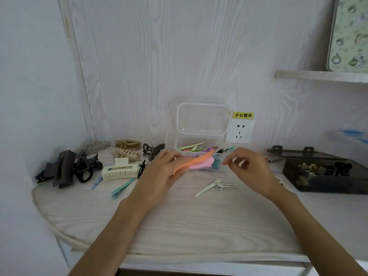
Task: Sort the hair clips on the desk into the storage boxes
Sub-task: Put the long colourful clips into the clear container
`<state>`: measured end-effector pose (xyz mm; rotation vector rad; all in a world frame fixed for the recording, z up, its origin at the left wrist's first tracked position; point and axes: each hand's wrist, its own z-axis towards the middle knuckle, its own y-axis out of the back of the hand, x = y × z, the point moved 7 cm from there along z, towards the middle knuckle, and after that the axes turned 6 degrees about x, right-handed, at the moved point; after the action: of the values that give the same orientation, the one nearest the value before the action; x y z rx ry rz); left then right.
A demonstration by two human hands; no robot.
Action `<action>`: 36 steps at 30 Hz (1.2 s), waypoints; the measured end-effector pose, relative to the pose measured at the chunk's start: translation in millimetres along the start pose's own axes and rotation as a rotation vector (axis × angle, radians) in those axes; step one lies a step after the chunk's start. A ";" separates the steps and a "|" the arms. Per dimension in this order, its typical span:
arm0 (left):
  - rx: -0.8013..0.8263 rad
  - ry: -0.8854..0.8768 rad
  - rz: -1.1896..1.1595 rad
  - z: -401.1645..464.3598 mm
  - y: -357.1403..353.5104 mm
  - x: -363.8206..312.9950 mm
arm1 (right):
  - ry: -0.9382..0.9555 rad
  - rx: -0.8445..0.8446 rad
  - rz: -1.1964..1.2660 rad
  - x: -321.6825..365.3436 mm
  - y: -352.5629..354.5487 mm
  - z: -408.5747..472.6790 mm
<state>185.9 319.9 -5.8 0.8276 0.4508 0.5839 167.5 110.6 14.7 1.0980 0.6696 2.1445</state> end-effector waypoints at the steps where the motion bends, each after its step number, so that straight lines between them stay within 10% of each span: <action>1: -0.122 -0.022 0.042 3.5 11.4 -6.0 | -0.061 0.142 0.061 -9.4 -11.0 -5.6; 5: -0.232 0.038 0.049 37.6 17.5 -5.3 | -0.147 0.662 -0.055 -32.4 -52.6 -22.4; 15: 0.064 0.256 -0.014 53.9 -36.4 33.7 | 0.082 0.368 -0.087 -7.7 -47.8 -15.7; 22: 0.024 0.285 -0.015 48.1 -28.5 33.6 | -0.054 -0.282 -0.081 3.7 8.3 25.2; 28: -0.239 0.479 -0.137 21.8 24.4 39.7 | -0.236 0.121 -0.472 -20.9 -34.0 61.2; 36: -0.165 0.878 0.166 -83.4 93.5 103.7 | 0.162 -0.088 -0.278 84.0 -69.0 45.3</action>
<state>187.3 482.3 2.6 0.4143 1.1202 1.1238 188.1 224.7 35.3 0.7430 0.7466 2.0137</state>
